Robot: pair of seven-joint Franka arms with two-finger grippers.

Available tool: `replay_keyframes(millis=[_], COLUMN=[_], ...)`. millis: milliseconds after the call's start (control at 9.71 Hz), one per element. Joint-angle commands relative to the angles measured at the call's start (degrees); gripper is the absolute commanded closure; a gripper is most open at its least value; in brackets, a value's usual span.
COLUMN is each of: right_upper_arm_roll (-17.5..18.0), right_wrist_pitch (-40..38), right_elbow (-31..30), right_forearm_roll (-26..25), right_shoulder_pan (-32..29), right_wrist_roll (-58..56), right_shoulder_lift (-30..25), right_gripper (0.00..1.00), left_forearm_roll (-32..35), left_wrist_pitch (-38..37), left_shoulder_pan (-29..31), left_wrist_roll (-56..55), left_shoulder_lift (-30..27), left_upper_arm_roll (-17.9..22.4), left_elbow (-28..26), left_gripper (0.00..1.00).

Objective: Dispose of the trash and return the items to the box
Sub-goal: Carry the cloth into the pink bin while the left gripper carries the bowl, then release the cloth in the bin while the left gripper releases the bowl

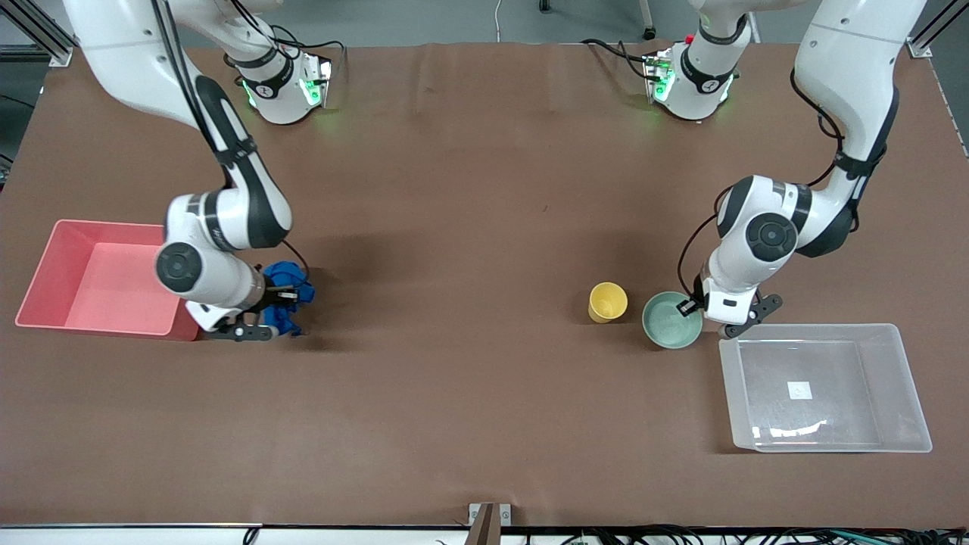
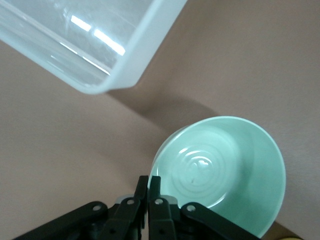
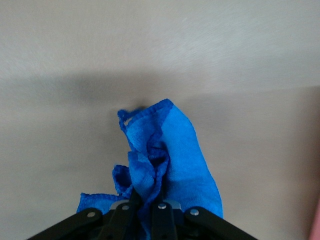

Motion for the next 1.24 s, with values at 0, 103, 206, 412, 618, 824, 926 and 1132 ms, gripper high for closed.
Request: replay_keyframes(millis=[0,103,206,412,618,824,926,1132], right_upper_arm_roll=[0.6,0.5,0.5,0.5,0.5,0.5,0.5,0.5], right_wrist_pitch=[-4.4,-5.0,-7.2,-9.5,-9.5,-9.1,-8.2,-5.9], right_elbow=[-0.2,-0.5,-0.3,-0.7,-0.7,-0.7,-0.7,-0.7], right_forearm_roll=[0.1,0.0,0.0,0.0,0.0,0.0,-0.1,0.0], right_shoulder_pan=[-3.7,-5.5,-8.1,-13.0,-18.9,-24.4,-27.2,-31.3], right_wrist_roll=[-0.5,-2.6,-6.6,-14.7,-23.0,-30.4,-33.8,-39.3], right_shoulder_lift=[-6.1,-8.0,-9.3,-10.9,-10.5,-10.3,-9.7,-6.9], right_gripper=[0.99,0.99,0.99,0.99,0.99,0.99,0.99,0.98], left_forearm_roll=[0.7,0.6,0.5,0.4,0.5,0.4,0.4,0.4], left_wrist_pitch=[-11.1,-17.9,-21.9,-27.2,-27.7,-28.1,-28.0,-28.0], left_shoulder_pan=[0.4,0.3,0.4,0.8,5.1,6.6,7.8,10.6], left_wrist_roll=[0.2,1.9,4.0,10.6,21.1,28.8,32.3,41.2], left_shoulder_lift=[-1.3,-0.9,0.0,4.5,6.8,9.0,10.0,12.3], left_upper_arm_roll=[-1.5,-1.7,-1.7,-0.9,-1.1,-1.1,-1.1,-1.1], left_elbow=[6.6,12.4,17.6,26.5,30.2,33.0,33.5,35.5], left_gripper=[1.00,1.00,1.00,1.00,1.00,1.00,1.00,1.00])
